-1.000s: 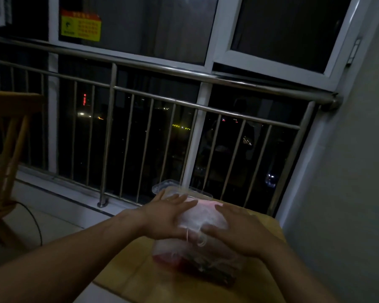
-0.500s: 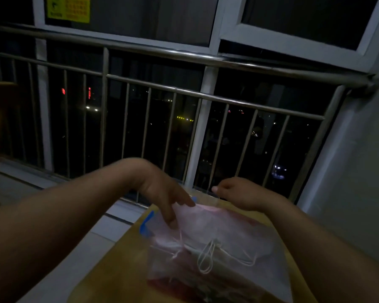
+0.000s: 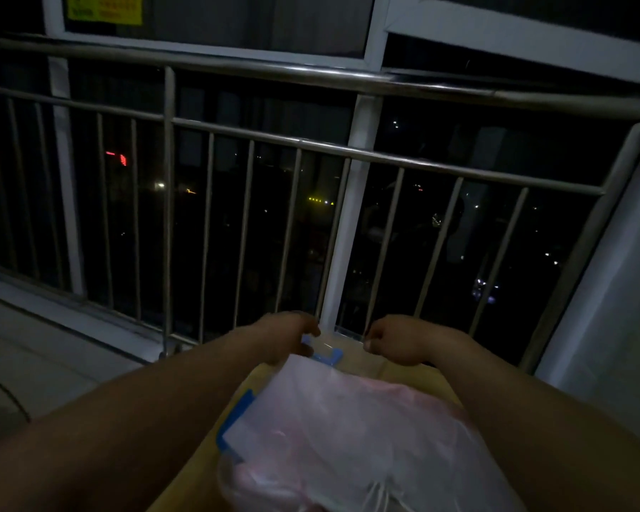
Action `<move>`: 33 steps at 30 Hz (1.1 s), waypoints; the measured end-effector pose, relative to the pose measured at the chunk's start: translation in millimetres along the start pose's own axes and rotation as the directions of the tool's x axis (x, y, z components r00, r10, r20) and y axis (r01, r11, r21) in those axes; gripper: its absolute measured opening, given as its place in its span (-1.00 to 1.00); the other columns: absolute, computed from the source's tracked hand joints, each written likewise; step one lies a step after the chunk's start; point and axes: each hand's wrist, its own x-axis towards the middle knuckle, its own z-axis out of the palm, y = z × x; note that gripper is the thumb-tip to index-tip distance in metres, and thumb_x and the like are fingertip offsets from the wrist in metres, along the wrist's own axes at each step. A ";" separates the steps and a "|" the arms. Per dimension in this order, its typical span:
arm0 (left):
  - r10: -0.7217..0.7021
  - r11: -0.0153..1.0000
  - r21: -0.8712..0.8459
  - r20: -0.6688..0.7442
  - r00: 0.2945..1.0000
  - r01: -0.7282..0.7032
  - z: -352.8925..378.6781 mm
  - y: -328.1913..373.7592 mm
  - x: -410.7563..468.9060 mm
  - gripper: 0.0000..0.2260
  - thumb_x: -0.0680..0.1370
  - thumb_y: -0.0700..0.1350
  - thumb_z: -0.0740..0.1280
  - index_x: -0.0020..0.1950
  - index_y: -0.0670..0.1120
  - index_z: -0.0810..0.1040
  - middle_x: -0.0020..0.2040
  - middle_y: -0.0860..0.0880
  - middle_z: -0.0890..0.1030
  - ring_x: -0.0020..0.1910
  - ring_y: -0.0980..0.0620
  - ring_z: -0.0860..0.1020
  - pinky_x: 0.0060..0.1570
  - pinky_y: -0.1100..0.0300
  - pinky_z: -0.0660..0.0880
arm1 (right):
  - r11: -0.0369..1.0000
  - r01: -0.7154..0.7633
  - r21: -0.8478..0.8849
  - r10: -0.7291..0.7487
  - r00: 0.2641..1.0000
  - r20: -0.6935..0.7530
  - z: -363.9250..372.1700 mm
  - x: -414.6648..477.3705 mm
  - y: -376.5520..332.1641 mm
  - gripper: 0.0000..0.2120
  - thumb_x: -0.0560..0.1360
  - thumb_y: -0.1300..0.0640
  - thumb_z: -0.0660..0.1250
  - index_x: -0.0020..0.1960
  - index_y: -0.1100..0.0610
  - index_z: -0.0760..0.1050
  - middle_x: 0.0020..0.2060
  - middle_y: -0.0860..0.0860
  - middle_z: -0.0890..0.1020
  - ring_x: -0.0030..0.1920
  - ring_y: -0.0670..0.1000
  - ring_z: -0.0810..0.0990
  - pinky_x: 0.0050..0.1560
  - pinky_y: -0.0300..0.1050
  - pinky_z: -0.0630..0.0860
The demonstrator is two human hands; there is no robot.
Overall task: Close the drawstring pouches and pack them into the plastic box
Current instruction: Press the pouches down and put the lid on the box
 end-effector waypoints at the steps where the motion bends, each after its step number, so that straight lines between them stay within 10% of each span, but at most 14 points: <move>1: -0.009 0.997 0.079 0.027 1.000 0.006 10.0 -11.4 15.9 -0.53 0.54 0.06 0.47 0.43 0.02 0.53 0.42 -0.02 0.52 0.27 -0.06 0.56 0.30 0.02 0.52 | 1.000 0.005 0.000 -0.005 1.000 -0.001 1.9 4.6 2.1 -0.59 0.69 -0.11 0.20 0.31 0.16 0.58 0.22 0.09 0.62 0.19 0.10 0.59 0.25 0.02 0.54; 4: 0.004 1.000 -0.005 -0.001 1.000 -0.004 53.5 -49.6 79.0 -0.19 0.06 0.18 0.68 0.27 -0.04 0.64 0.24 -0.07 0.66 0.08 0.01 0.65 0.09 0.06 0.62 | 1.000 0.018 -0.010 -0.018 1.000 0.000 9.0 9.9 7.9 -0.61 0.68 -0.11 0.21 0.26 0.16 0.61 0.17 0.08 0.63 0.13 0.08 0.61 0.20 0.01 0.56; 9: 0.030 0.989 0.136 0.166 0.986 -0.053 42.5 -7.8 39.2 -0.58 0.69 0.10 0.20 0.54 0.03 0.39 0.55 -0.12 0.33 0.47 -0.15 0.39 0.43 0.01 0.34 | 1.000 -0.001 -0.020 0.001 1.000 0.001 23.3 18.0 22.2 -0.63 0.66 -0.14 0.26 0.21 0.12 0.64 0.10 0.02 0.64 0.06 0.01 0.61 0.13 -0.03 0.55; 18: 0.271 0.953 0.187 -0.189 0.944 -0.237 -12.0 -7.8 16.1 -0.96 0.66 -0.07 0.23 0.02 0.06 0.44 -0.03 0.02 0.47 -0.06 -0.03 0.49 0.06 -0.02 0.38 | 0.999 -0.034 -0.041 0.027 0.988 -0.149 8.0 12.7 31.4 -0.36 0.51 -0.22 0.40 0.51 -0.04 0.36 0.34 -0.01 0.49 0.30 0.07 0.52 0.29 0.05 0.51; 25: 0.396 0.916 0.116 -0.406 0.823 -0.384 -101.6 40.9 -54.3 -0.94 0.66 0.04 0.26 0.04 0.21 0.39 -0.01 0.11 0.52 -0.02 0.03 0.53 0.12 -0.10 0.48 | 0.985 0.073 0.153 0.028 0.817 -0.576 -31.7 -59.6 38.0 -0.92 0.58 -0.02 0.38 -0.02 -0.04 0.52 -0.12 -0.12 0.63 -0.07 -0.01 0.61 -0.08 -0.06 0.52; 33: -0.055 0.923 -0.305 -0.708 0.705 -0.233 -130.9 29.0 -130.7 -0.50 0.55 0.15 0.44 0.44 0.06 0.41 0.28 -0.04 0.54 0.26 -0.06 0.51 0.26 -0.13 0.50 | 0.891 0.263 0.370 0.089 0.699 -0.709 -74.2 -179.9 33.8 -0.87 0.61 0.10 0.39 -0.09 -0.01 0.48 -0.20 -0.12 0.63 -0.17 -0.14 0.58 -0.20 -0.27 0.43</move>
